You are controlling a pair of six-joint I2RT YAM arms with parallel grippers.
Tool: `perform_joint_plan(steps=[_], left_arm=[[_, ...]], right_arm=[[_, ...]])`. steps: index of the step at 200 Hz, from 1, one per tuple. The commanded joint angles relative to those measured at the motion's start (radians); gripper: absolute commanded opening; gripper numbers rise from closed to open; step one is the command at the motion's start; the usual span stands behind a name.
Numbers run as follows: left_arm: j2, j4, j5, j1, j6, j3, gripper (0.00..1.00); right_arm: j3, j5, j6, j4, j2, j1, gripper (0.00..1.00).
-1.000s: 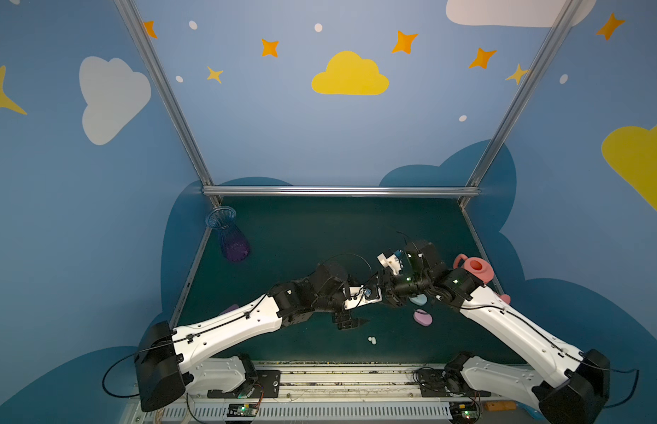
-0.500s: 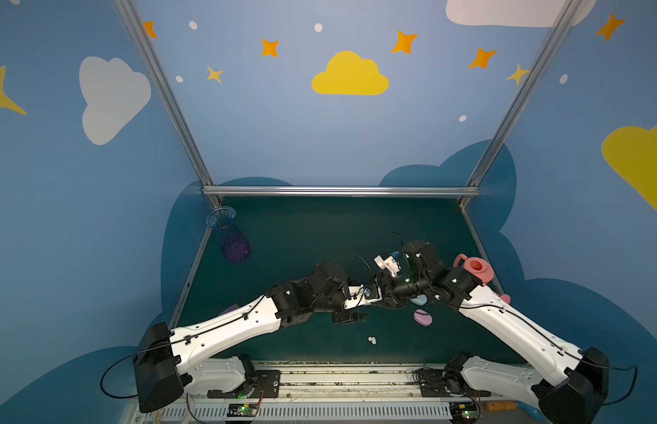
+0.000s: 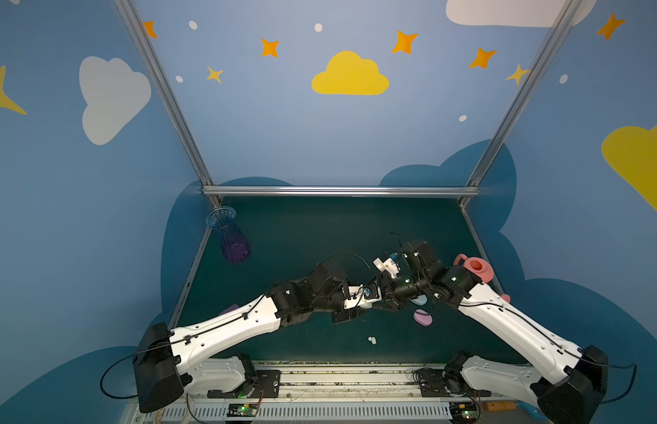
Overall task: Insert wireless bluetooth earbuds into charging case
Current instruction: Pass the charging case.
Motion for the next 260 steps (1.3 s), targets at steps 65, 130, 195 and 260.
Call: perform_joint_plan(steps=[65,130,195,260], left_arm=[[0.013,-0.040,0.078,-0.011,0.001,0.024,0.41],[0.014,-0.043,0.092,-0.011,-0.016,0.031,0.29],[-0.016,0.004,0.145,0.030,-0.135,-0.007,0.18],[-0.069,0.057,0.210,0.061,-0.235,-0.070,0.16]], right_arm=[[0.061,0.005,-0.019,0.046,0.011,0.012,0.43],[0.064,0.011,-0.024,0.038,0.005,0.010,0.50],[0.060,0.048,-0.022,0.018,-0.056,0.001,0.74],[0.023,0.079,-0.039,-0.013,-0.137,-0.064,0.80]])
